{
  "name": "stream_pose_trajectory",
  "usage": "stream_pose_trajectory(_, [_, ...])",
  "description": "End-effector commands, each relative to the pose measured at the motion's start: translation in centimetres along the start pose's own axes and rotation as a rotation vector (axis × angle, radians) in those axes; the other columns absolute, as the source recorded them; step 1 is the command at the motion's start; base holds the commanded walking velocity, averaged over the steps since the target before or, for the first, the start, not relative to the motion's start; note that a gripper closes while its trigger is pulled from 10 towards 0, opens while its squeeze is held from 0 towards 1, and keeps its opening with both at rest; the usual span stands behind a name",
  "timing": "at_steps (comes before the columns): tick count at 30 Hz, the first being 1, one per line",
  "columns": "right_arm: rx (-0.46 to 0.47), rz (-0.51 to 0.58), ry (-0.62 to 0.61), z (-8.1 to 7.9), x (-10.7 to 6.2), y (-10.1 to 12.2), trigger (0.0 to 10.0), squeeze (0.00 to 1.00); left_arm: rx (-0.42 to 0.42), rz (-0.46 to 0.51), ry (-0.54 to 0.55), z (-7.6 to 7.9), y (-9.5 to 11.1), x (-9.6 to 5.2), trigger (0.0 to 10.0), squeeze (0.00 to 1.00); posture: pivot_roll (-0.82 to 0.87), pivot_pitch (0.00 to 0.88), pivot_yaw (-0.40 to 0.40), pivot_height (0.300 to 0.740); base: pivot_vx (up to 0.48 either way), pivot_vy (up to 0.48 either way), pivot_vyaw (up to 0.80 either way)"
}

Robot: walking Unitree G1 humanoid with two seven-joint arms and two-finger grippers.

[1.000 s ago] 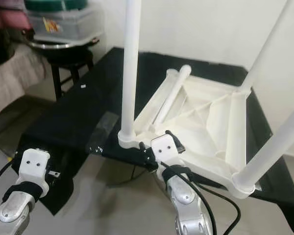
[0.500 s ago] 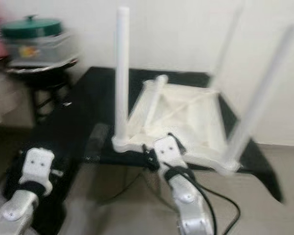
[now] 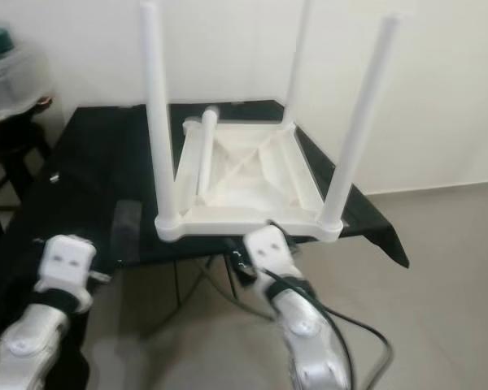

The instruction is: Building children table

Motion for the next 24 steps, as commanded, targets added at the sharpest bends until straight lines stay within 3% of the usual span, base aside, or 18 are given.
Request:
stream_pose_trajectory(1, [0.013,0.014,0.021,-0.5,0.0,0.2,10.0,0.00,0.006,-0.029,0.006,0.0,-0.6,-0.1,10.0,0.00,-0.07,0.022,-0.035,0.740,0.000,0.000,0.00])
stream_pose_trajectory(5, [0.007,0.021,0.032,-0.7,0.0,0.3,10.0,0.00,0.006,-0.047,0.016,-0.2,-0.9,-0.3,10.0,0.00,-0.07,0.019,-0.033,0.740,0.000,0.000,0.00])
stream_pose_trajectory(6, [0.002,0.024,0.060,-1.1,0.1,0.3,10.0,0.00,-0.091,-0.122,0.000,0.2,-2.2,-1.2,10.0,0.00,-0.07,0.016,-0.029,0.740,0.000,0.000,0.00])
stream_pose_trajectory(7, [0.002,0.024,0.060,-1.1,0.1,0.3,10.0,0.00,-0.091,-0.122,0.000,0.2,-2.2,-1.2,10.0,0.00,-0.07,0.016,-0.029,0.740,0.000,0.000,0.00])
stream_pose_trajectory(10, [0.000,0.029,0.093,-1.5,0.1,0.3,10.0,0.00,-0.256,-0.213,-0.006,0.9,-4.0,-2.4,10.0,0.00,-0.07,0.016,-0.040,0.740,0.000,0.000,0.00])
stream_pose_trajectory(11, [0.000,0.029,0.093,-1.5,0.1,0.3,10.0,0.00,-0.256,-0.213,-0.006,0.9,-4.0,-2.4,10.0,0.00,-0.07,0.016,-0.040,0.740,0.000,0.000,0.00])
stream_pose_trajectory(14, [0.015,0.038,0.089,-1.4,-0.4,0.1,10.0,0.00,-0.364,-0.225,-0.008,1.3,-4.7,-2.2,10.0,0.00,-0.06,0.008,-0.069,0.740,0.000,0.000,0.00])
stream_pose_trajectory(24, [0.040,0.044,0.132,-1.4,-0.6,0.0,10.0,0.00,-0.384,-0.190,0.021,1.0,-4.1,-1.6,10.0,0.00,-0.05,0.007,-0.098,0.740,0.000,0.000,0.00])
Point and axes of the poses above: a point about 5 cm out from each wrist's last joint towards the gripper, its own x axis pointing out of the wrist towards the gripper, its own y axis along the axis of the wrist's last joint, z = x × y, the point moved 6 cm from there along x, pointing out of the wrist towards the gripper, and after that the axes turned 14 degrees about x, right-handed, at the moved point
